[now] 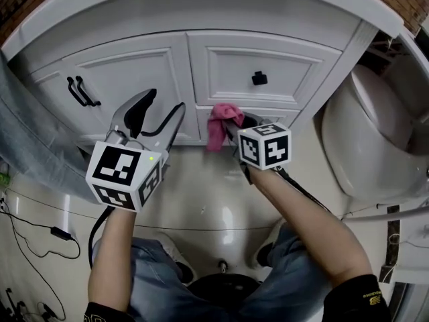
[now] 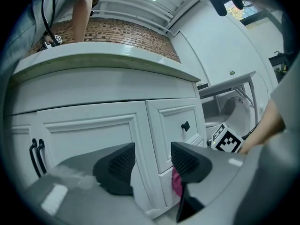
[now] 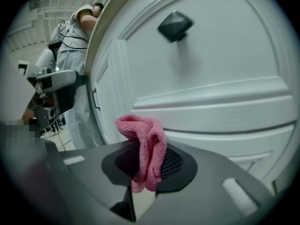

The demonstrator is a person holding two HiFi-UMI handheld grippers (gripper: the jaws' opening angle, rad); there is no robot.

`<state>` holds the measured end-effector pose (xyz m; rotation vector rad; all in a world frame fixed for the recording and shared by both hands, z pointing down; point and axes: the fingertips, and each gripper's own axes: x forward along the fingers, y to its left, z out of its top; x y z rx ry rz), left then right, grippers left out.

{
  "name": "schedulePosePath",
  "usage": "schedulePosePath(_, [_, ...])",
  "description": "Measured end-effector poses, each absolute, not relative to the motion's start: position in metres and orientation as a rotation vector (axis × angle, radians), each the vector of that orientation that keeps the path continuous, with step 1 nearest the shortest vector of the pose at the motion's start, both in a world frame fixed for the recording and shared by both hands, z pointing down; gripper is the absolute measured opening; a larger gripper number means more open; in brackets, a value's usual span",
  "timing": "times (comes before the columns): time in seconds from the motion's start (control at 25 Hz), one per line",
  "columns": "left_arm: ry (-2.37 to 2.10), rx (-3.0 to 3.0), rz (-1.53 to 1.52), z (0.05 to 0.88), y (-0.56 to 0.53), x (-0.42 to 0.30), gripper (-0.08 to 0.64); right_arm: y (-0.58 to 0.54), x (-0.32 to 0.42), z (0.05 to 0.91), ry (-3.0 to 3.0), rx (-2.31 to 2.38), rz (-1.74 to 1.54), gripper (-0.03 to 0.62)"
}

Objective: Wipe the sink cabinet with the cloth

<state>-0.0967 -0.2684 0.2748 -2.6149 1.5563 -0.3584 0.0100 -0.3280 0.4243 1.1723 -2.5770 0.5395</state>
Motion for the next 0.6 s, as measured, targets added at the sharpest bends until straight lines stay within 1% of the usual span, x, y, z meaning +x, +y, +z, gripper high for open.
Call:
schedulePosePath(0.24, [1.514, -2.635, -0.325, 0.268, -0.269, -0.092, 0.238, -0.332, 0.156, 0.429, -2.431, 1.539, 0.628, 0.077])
schedulePosePath(0.36, [1.504, -2.632, -0.312, 0.263, -0.266, -0.091, 0.238, -0.336, 0.204, 0.426, -2.388, 1.673, 0.632, 0.077])
schedulePosePath(0.48, [1.501, -2.624, -0.311, 0.261, -0.26, -0.089, 0.238, -0.334, 0.2, 0.429, -2.383, 1.686, 0.639, 0.077])
schedulePosePath(0.6, [1.511, -2.619, -0.324, 0.263, -0.259, -0.089, 0.238, -0.33, 0.151, 0.436, -2.431, 1.549, 0.643, 0.077])
